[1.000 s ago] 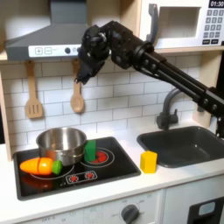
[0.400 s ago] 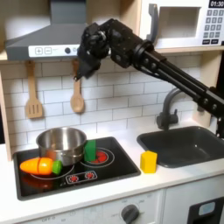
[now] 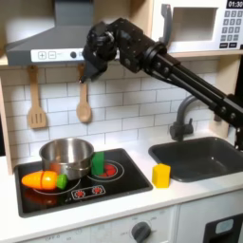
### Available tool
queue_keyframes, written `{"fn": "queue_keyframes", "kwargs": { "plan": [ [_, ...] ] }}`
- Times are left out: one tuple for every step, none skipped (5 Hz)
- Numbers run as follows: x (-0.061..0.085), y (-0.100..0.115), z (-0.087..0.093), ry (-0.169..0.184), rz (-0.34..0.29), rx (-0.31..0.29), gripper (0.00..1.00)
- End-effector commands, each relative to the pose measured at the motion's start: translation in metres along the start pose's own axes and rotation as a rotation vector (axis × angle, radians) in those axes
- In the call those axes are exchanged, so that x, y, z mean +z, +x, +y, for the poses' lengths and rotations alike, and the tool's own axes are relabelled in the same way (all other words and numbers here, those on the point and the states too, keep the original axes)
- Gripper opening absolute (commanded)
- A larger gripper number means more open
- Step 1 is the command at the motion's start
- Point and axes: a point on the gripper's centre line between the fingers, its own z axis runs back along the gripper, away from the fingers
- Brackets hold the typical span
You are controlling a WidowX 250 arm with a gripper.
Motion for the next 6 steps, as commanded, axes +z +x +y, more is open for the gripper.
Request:
{"fn": "queue_keyframes", "kwargs": {
  "plan": [
    [0.0, 0.009, -0.004, -0.024, -0.046, 0.019, 0.0],
    [0.004, 0.013, -0.01, -0.037, -0.057, 0.023, 0.0],
    [0.01, 0.019, -0.014, -0.074, -0.092, 0.041, 0.0],
    [0.011, 0.019, -0.011, -0.088, -0.106, 0.05, 0.0],
    [0.012, 0.022, -0.009, -0.088, -0.113, 0.062, 0.0],
    [0.008, 0.021, -0.008, -0.084, -0.1, 0.067, 0.0]
  ]
}}
